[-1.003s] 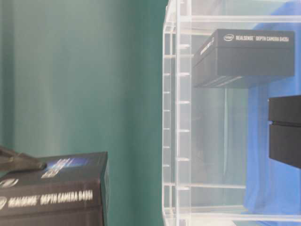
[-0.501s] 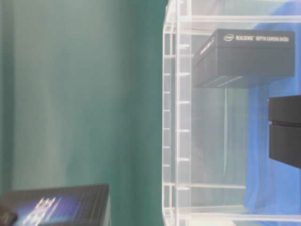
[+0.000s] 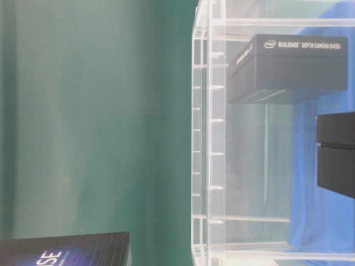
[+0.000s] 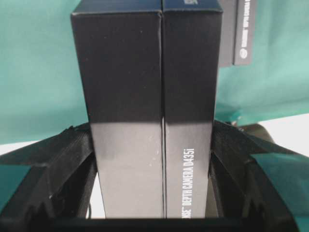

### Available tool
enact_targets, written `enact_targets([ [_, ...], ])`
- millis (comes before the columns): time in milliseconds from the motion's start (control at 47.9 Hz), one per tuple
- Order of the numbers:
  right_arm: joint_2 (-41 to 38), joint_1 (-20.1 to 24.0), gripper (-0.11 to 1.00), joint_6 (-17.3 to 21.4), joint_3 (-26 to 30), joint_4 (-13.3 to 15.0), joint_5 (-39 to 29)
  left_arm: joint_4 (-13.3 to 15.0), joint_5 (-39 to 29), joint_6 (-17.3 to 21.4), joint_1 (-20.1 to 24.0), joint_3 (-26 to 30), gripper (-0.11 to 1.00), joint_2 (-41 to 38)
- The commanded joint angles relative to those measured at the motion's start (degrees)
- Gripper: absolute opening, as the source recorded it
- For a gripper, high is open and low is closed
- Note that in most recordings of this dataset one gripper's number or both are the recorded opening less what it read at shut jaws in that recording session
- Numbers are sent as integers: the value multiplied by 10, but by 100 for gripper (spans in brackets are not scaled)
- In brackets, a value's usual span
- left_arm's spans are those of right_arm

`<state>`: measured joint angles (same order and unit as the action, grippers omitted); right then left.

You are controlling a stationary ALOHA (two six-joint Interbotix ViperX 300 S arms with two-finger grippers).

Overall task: Take the box out of the case with the left arm.
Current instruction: 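Carry the box out of the case toward the front left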

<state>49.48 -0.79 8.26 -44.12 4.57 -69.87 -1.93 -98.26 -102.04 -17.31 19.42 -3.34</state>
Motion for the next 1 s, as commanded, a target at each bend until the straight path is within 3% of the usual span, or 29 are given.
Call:
enact_targets([
  [0, -2, -1, 7, 3, 18, -1, 1, -2, 1, 1, -1, 10, 60, 22],
  [585, -2, -1, 7, 3, 18, -1, 1, -4, 11, -14, -4, -26, 60, 24],
  [982, -3, -1, 7, 3, 18, 0, 1, -6, 163, -26, -8, -192, 60, 40],
])
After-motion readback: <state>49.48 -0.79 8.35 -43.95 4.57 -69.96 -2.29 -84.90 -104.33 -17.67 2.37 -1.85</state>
